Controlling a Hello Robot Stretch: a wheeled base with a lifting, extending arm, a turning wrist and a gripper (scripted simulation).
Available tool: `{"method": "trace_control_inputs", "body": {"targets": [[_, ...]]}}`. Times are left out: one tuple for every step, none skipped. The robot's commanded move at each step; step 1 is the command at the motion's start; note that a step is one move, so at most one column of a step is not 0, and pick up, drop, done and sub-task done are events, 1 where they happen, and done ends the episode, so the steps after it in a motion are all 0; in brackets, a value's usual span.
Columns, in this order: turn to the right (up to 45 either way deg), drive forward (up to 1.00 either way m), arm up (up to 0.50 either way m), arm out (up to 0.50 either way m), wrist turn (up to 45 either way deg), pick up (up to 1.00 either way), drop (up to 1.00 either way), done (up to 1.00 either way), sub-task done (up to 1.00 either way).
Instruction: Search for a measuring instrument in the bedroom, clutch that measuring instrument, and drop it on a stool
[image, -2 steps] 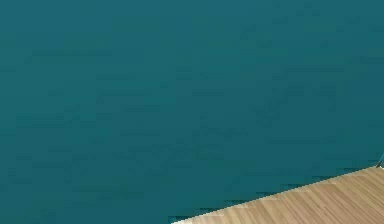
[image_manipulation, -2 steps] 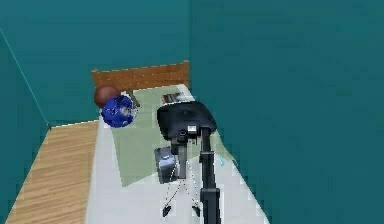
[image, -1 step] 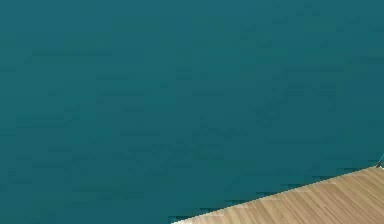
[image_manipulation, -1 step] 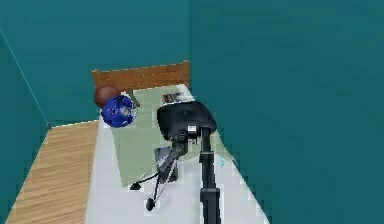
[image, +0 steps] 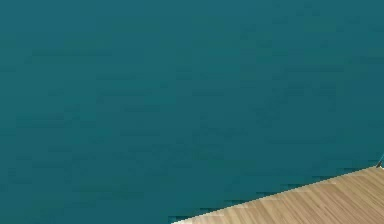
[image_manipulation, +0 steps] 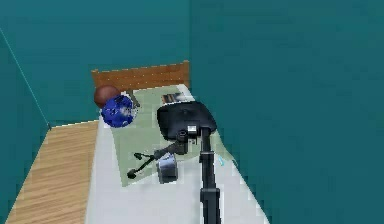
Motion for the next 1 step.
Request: {"method": "trace_control_inputs", "body": {"targets": [[0.0,0.0,0.0,0.0,42.0,0.0,0.0,0.0,0.0]]}}
